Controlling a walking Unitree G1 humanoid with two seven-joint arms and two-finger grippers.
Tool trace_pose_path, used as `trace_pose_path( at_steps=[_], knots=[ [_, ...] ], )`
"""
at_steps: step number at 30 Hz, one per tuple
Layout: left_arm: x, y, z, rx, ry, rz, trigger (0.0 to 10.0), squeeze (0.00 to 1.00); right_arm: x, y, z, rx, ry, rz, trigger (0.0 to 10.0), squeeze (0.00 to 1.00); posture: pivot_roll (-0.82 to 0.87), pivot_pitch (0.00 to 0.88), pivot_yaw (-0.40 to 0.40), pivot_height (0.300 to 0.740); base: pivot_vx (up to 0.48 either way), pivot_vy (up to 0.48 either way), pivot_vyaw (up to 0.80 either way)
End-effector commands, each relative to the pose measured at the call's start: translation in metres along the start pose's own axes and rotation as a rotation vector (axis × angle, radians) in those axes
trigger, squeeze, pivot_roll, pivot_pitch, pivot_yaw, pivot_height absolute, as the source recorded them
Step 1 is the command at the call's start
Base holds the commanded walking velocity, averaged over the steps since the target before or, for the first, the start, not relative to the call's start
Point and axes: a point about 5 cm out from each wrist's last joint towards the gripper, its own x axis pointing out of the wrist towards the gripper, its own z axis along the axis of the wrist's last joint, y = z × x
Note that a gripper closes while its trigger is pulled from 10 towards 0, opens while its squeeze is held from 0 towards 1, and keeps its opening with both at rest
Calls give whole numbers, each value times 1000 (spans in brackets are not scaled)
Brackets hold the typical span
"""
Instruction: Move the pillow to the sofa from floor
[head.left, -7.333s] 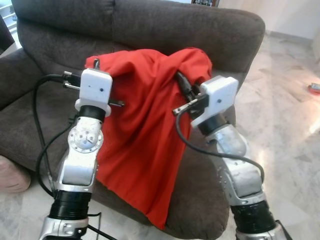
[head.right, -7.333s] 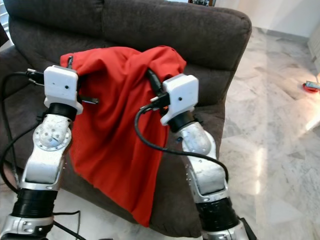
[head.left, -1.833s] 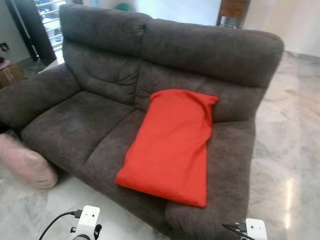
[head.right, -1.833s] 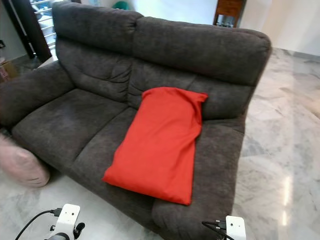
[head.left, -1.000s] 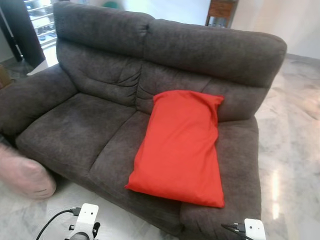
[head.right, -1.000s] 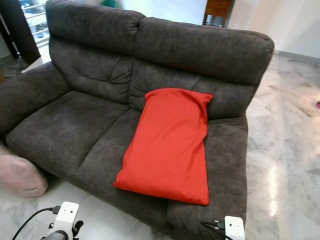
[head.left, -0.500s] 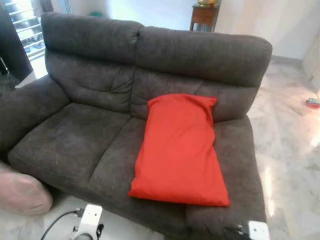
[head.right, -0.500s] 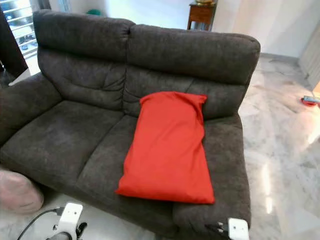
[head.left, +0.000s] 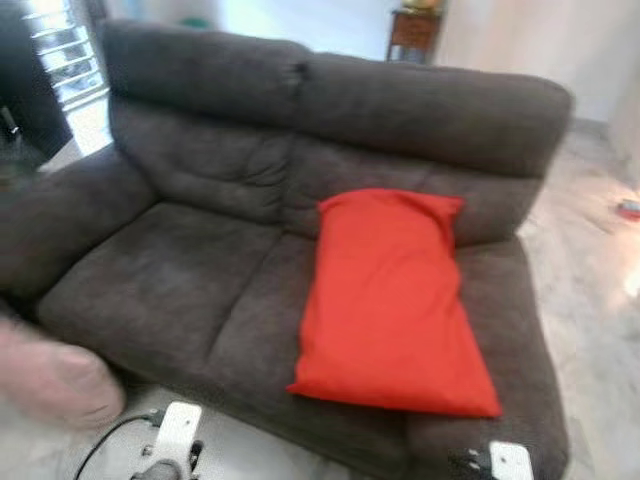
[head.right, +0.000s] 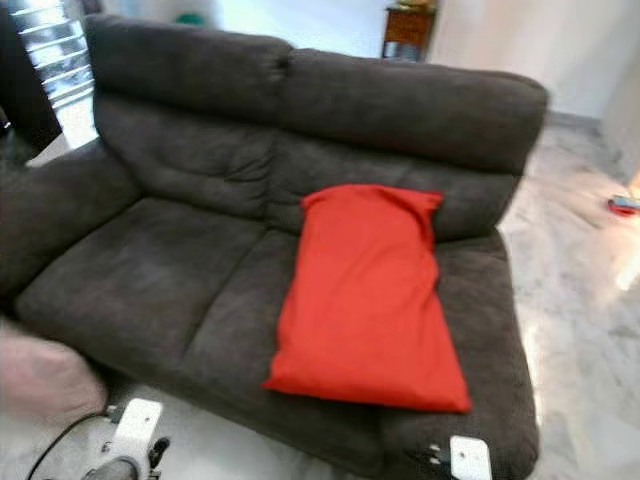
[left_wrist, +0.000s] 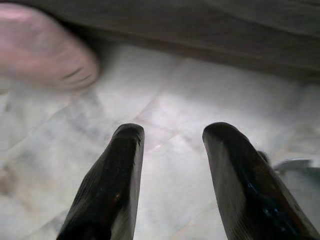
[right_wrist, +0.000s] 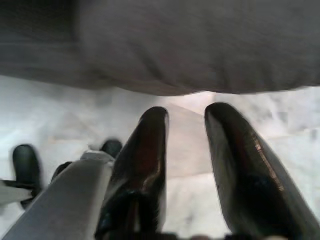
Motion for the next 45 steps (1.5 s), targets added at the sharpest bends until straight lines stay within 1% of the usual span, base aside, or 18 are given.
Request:
trace_pose_path(
  at_steps=[1,14,45],
  knots=[
    [2,-10,6,-2,-17,-26,10000,0,0,-9,-3,1,6,-20,10000,0,153,0,-31,740,0,364,0],
    [2,-10,6,-8,-14,-23,10000,0,0,-7,-3,-3,6,-12,10000,0,157,16,-36,740,0,363,0],
    [0,-11,2,5,-9,-38,10000,0,-1,-4,-6,-8,16,9,10000,0,153,0,-29,740,0,364,0]
  ],
)
